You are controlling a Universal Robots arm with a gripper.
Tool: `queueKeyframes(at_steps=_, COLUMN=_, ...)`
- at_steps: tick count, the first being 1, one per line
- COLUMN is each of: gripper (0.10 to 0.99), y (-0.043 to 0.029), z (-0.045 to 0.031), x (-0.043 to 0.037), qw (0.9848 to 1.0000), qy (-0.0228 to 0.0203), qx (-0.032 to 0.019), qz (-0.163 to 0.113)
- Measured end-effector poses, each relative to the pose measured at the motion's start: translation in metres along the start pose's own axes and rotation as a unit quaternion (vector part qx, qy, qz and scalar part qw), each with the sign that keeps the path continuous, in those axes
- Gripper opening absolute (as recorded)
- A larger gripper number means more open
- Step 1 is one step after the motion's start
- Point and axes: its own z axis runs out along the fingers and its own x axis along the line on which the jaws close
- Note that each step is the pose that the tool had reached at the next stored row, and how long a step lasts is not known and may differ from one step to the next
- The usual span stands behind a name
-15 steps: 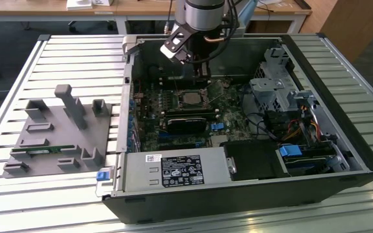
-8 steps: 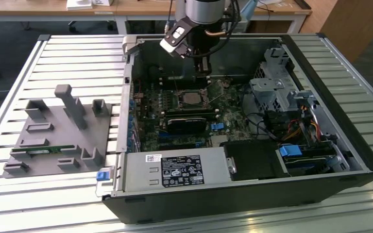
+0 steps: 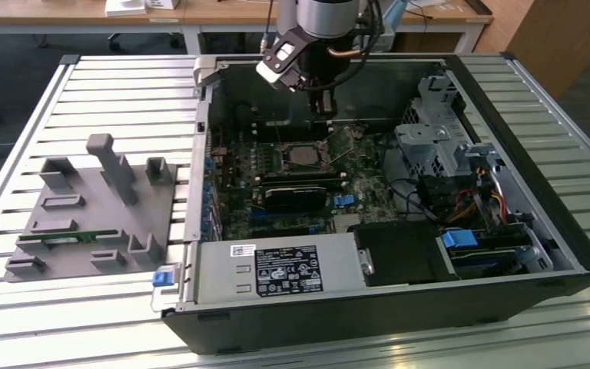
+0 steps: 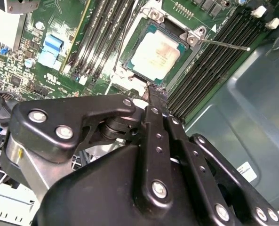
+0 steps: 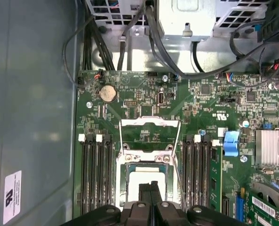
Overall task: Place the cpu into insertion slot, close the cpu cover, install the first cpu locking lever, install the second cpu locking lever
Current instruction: 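Close the cpu cover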
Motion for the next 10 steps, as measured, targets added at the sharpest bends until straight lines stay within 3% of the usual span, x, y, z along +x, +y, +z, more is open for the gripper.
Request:
queueKeyframes(at_steps=5, gripper=0.106, y=0.0018, z=0.0001, x=0.0, qw=1.0, qy=0.0, qx=0.0, qz=0.0)
queueKeyframes(at_steps=10, gripper=0.106, y=0.0119, z=0.0005, x=0.0001, qw=1.0, qy=0.0001, qx=0.0005, qz=0.0)
